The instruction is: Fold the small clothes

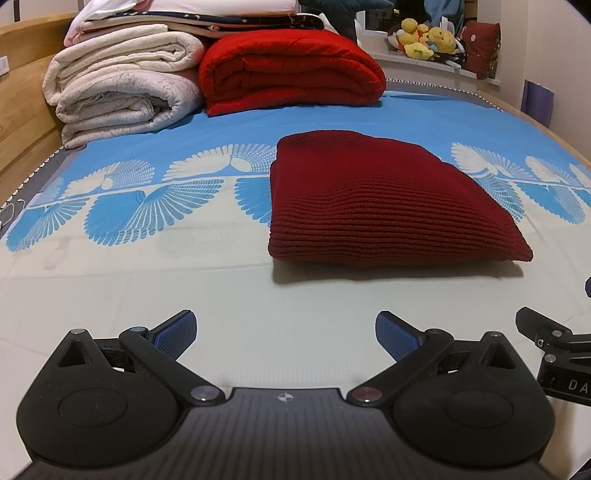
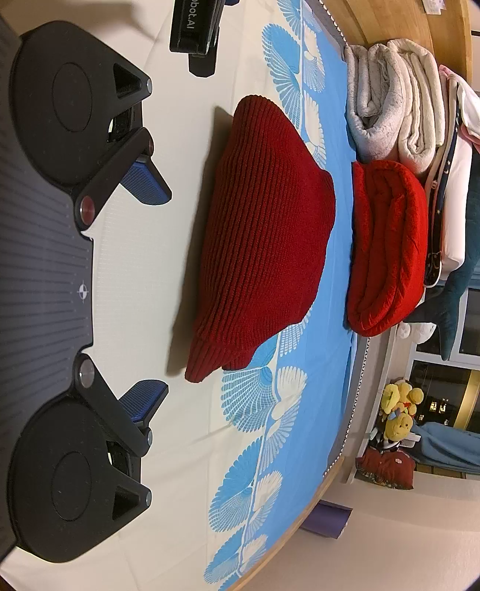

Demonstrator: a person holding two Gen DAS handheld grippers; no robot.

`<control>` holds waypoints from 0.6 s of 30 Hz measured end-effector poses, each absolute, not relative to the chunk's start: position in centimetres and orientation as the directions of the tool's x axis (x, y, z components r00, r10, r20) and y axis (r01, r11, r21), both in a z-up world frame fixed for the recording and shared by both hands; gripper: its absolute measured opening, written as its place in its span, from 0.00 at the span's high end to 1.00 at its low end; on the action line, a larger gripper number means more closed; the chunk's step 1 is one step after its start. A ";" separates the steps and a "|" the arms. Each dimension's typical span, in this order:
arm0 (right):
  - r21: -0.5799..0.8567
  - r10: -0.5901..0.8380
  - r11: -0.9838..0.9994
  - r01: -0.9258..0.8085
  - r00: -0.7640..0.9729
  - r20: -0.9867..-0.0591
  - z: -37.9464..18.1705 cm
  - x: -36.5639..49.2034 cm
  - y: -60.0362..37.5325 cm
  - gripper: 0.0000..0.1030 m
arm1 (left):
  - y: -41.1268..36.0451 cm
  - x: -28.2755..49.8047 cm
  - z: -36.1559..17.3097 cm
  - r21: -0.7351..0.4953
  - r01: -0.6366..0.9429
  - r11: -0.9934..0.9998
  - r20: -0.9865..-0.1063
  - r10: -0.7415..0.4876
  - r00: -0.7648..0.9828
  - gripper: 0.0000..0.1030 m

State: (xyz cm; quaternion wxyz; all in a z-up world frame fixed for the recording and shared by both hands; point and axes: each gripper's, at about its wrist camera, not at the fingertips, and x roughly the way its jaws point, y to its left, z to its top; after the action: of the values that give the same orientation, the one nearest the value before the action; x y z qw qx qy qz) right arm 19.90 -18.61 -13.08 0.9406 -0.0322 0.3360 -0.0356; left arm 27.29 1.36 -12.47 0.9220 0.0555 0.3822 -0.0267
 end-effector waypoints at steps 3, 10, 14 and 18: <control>-0.085 -0.089 0.995 0.045 0.771 -0.630 -13.1 19.9 -18.6 0.03 | 1.3 27.3 -12.5 0.082 0.092 0.992 -0.708 -0.007 0.706 0.00; -0.085 -0.083 0.996 0.038 0.772 -0.631 -13.1 19.9 -18.6 0.03 | 1.3 27.3 -12.7 0.083 0.095 0.992 -0.710 -0.008 0.704 0.00; -0.084 -0.082 0.996 0.038 0.772 -0.631 -13.0 19.8 -18.6 0.03 | 1.1 27.4 -12.7 0.085 0.096 0.992 -0.711 -0.007 0.703 0.00; -0.084 -0.082 0.996 0.037 0.772 -0.631 -13.0 19.8 -18.6 0.03 | 1.0 27.4 -12.8 0.087 0.098 0.991 -0.712 -0.007 0.702 0.00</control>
State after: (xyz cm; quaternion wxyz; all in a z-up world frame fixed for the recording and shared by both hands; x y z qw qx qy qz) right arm 19.83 -18.58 -13.02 0.9406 -0.0335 0.3363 -0.0316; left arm 27.36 1.04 -12.76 0.9206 0.0592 0.3849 -0.0287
